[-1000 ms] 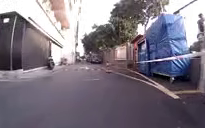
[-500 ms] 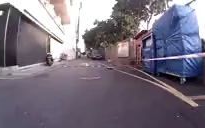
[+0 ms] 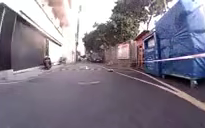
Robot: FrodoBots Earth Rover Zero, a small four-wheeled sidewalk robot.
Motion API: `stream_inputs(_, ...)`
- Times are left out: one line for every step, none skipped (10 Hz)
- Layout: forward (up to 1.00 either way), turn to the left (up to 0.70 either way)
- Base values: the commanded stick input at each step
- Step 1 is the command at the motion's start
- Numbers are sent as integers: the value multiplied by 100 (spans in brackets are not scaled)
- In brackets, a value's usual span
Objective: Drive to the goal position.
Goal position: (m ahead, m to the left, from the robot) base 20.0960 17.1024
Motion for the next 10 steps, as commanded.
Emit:
stream_inputs(45, 0)
stream_inputs(45, 0)
stream_inputs(45, 0)
stream_inputs(45, 0)
stream_inputs(45, 0)
stream_inputs(45, 0)
stream_inputs(45, 0)
stream_inputs(45, 0)
stream_inputs(45, 0)
stream_inputs(45, 0)
